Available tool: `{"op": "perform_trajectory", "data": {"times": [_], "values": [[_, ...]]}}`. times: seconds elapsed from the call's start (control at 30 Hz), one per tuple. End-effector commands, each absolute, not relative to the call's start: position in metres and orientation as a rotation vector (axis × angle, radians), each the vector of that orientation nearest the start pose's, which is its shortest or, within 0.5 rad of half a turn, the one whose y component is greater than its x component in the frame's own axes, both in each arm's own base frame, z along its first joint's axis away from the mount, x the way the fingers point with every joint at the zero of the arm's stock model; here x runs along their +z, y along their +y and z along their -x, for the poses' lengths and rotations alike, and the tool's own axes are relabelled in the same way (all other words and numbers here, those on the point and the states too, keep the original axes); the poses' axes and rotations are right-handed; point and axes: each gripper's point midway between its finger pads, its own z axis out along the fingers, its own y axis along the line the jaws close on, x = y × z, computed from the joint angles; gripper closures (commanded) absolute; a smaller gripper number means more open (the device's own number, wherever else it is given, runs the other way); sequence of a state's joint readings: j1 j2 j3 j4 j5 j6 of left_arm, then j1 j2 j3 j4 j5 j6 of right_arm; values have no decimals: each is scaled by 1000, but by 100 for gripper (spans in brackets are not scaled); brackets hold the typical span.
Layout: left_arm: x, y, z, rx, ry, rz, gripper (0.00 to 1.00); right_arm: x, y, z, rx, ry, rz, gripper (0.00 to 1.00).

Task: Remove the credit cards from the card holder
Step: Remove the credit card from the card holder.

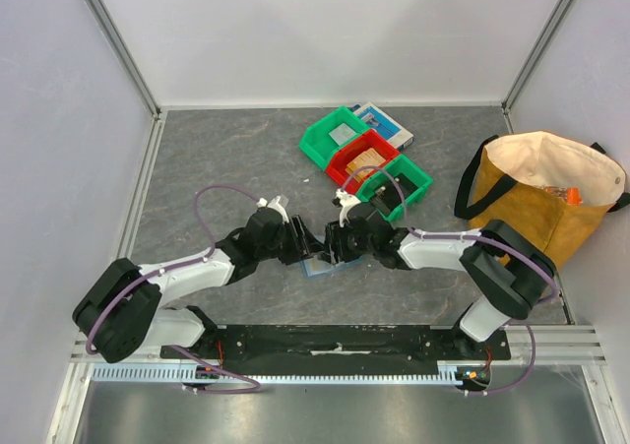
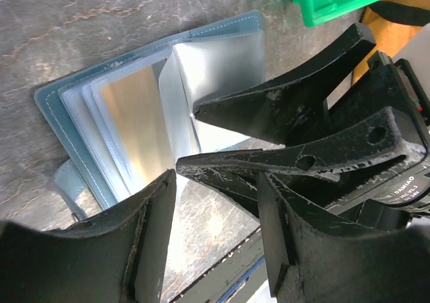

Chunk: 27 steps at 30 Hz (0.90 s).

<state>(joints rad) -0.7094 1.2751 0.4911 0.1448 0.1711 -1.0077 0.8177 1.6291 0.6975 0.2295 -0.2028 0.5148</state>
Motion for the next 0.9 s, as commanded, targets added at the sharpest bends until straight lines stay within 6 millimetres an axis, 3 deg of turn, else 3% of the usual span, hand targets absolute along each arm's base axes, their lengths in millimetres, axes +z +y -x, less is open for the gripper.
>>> {"op": "perform_trajectory", "data": {"times": [0.0,0.1,0.23,0.4,0.53,0.87], "values": [[96,-289,-227,-1165,2356,253,43,60,309,-239,802,2279,442,40],[95,-293,-230,-1159,2360,235,43,71,301,-244,756,2229,435,40],[94,-301,-233,-1168,2362,209,42,71,294,-246,718,2226,423,40],[88,-313,-238,-1166,2374,174,42,83,264,-258,619,2156,226,46],[84,-326,-241,-1180,2386,147,41,104,245,-260,582,2064,165,54],[80,-357,-249,-1202,2398,80,41,107,254,-234,778,2028,206,66]]}}
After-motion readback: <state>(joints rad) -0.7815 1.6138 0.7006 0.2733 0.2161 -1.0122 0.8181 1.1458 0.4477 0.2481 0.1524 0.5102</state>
